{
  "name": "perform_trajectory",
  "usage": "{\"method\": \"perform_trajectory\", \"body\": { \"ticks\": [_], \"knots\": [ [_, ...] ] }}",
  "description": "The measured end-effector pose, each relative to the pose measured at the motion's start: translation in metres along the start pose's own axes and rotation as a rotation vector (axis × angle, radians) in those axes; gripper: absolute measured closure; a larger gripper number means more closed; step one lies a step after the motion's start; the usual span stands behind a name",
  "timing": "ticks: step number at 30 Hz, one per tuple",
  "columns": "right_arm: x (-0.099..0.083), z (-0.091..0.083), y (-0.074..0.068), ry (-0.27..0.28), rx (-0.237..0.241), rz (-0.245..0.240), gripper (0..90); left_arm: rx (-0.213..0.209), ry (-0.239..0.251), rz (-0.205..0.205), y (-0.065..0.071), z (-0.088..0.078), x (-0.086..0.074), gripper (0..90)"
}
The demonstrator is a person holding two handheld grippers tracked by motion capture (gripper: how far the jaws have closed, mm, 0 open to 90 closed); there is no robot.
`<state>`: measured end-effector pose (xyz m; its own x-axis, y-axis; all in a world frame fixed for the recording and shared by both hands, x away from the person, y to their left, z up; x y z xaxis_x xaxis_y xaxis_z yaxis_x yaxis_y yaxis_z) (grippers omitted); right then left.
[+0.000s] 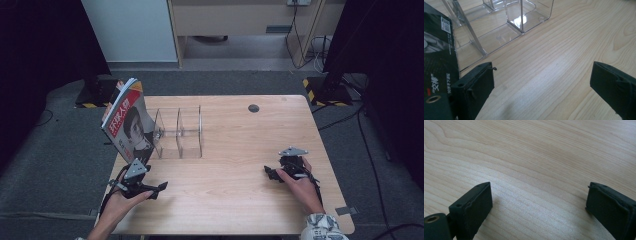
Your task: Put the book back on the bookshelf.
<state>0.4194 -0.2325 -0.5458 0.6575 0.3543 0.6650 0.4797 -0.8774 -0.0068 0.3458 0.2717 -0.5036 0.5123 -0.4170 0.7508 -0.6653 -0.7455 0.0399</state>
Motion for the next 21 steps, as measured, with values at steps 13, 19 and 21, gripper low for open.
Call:
{"method": "perform_trajectory", "body": {
  "ticks": [13, 19, 21],
  "knots": [
    [0.0, 0.0, 0.0, 0.0, 0.0, 0.0, 7.0, -0.011, 0.017, 0.019, 0.007, 0.017, 0.017, 4.8],
    [0.0, 0.0, 0.0, -0.001, 0.001, -0.002, 7.0, -0.028, 0.038, 0.014, 0.011, 0.024, 0.026, 5.0],
    [0.0, 0.0, 0.0, -0.001, 0.0, 0.0, 6.9, -0.027, 0.039, 0.017, 0.013, 0.026, 0.028, 4.9]
  ]
}}
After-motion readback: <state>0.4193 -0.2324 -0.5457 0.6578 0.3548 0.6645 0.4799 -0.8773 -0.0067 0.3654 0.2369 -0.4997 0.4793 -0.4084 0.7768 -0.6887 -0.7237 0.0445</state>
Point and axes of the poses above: each handheld gripper's, and its own axes: z roughly forward along the jaws, x roughly out of its top, y roughly to its right, the point moved 1 cm from there along z, roughly forward along the jaws, and after that the axes turned 4 degrees about -y, right-handed, at the moved point
